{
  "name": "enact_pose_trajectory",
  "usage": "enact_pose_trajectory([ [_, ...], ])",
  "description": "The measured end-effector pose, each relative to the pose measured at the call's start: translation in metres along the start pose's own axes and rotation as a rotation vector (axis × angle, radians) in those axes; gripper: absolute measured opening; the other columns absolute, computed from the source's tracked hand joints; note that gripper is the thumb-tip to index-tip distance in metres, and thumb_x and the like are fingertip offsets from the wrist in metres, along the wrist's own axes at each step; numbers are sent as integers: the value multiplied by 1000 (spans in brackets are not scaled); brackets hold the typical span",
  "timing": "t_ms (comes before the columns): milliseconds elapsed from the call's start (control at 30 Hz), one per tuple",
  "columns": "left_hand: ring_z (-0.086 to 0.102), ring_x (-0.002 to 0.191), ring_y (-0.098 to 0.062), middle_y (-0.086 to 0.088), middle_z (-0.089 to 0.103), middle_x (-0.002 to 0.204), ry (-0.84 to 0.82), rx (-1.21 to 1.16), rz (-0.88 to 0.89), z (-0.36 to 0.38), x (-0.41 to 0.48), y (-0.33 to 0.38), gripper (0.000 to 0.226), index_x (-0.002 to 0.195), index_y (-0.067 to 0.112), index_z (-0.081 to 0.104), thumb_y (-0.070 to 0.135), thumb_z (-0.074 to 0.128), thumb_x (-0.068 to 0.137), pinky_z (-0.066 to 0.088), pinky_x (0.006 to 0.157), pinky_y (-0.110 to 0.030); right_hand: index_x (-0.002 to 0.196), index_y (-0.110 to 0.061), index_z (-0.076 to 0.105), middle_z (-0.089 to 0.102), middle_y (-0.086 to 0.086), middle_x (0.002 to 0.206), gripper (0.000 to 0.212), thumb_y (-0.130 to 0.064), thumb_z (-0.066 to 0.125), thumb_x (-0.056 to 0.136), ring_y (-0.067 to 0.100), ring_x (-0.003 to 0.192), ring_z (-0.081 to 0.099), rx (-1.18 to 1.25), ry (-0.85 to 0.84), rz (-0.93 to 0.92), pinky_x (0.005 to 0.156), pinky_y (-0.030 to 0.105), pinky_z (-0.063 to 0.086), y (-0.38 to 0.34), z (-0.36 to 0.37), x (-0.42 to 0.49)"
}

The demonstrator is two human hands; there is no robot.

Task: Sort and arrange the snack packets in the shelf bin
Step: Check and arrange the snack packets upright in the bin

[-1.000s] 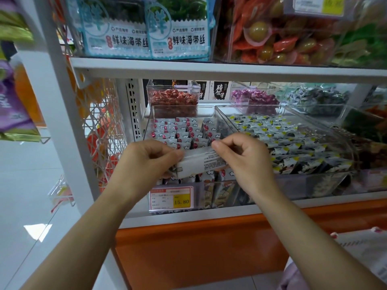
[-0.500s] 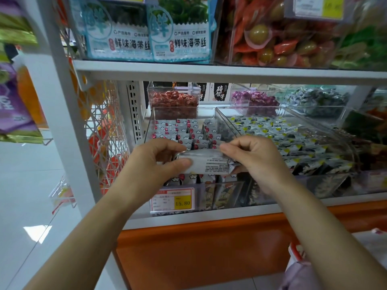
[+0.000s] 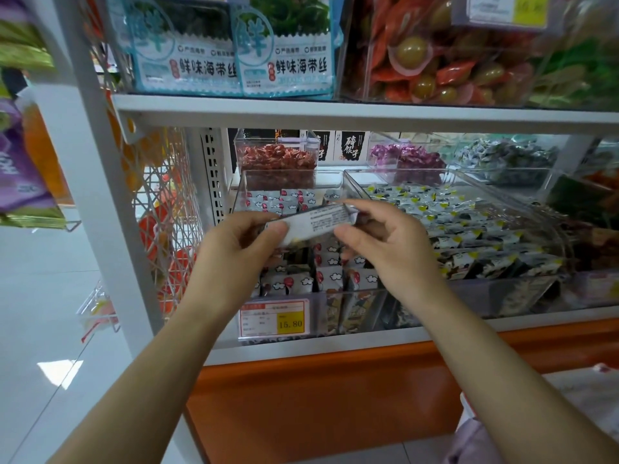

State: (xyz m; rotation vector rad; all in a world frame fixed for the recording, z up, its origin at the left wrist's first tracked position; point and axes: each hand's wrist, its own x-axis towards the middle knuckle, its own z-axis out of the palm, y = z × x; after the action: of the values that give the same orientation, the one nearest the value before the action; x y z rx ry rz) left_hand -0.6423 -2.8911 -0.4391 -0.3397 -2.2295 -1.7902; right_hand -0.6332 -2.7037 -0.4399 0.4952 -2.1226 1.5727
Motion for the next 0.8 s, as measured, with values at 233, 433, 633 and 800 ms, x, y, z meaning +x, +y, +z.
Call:
enact_pose_trajectory([
  [233, 34, 123, -22, 2, 55, 123, -38, 814, 411, 2, 3, -14, 24, 87, 21, 70, 6, 51, 85, 25, 100, -37, 89, -2, 63, 67, 9, 82, 17, -19, 61, 89, 11, 63, 64, 42, 243, 96, 56, 26, 57, 9, -17, 15],
  [433, 12, 138, -17, 8, 34, 147, -190, 1055, 393, 9, 9, -23, 30, 114, 37, 65, 30, 45, 92, -1, 108, -38, 92, 3, 62, 67, 9, 77, 23, -20, 62, 88, 13, 60, 66, 6, 218, 120, 59, 31, 59, 15, -17, 17],
  [633, -5, 142, -17, 4, 17, 155, -231, 1127, 279, 4, 17, -26, 40, 119, 38, 59, 52, 38, 89, -8, 112, -50, 96, -18, 60, 66, -2, 86, 10, -21, 63, 87, 15, 70, 67, -175, 73, 80, 69, 38, 58, 8, -9, 20],
  [800, -6, 142, -18, 2, 14, 156, -239, 1118, 261, 2, 16, -25, 42, 117, 36, 61, 53, 35, 88, -7, 113, -50, 112, -13, 59, 42, -23, 75, 37, -30, 70, 81, -8, 68, 41, -498, -11, -76, 59, 6, 30, 7, 14, 31],
])
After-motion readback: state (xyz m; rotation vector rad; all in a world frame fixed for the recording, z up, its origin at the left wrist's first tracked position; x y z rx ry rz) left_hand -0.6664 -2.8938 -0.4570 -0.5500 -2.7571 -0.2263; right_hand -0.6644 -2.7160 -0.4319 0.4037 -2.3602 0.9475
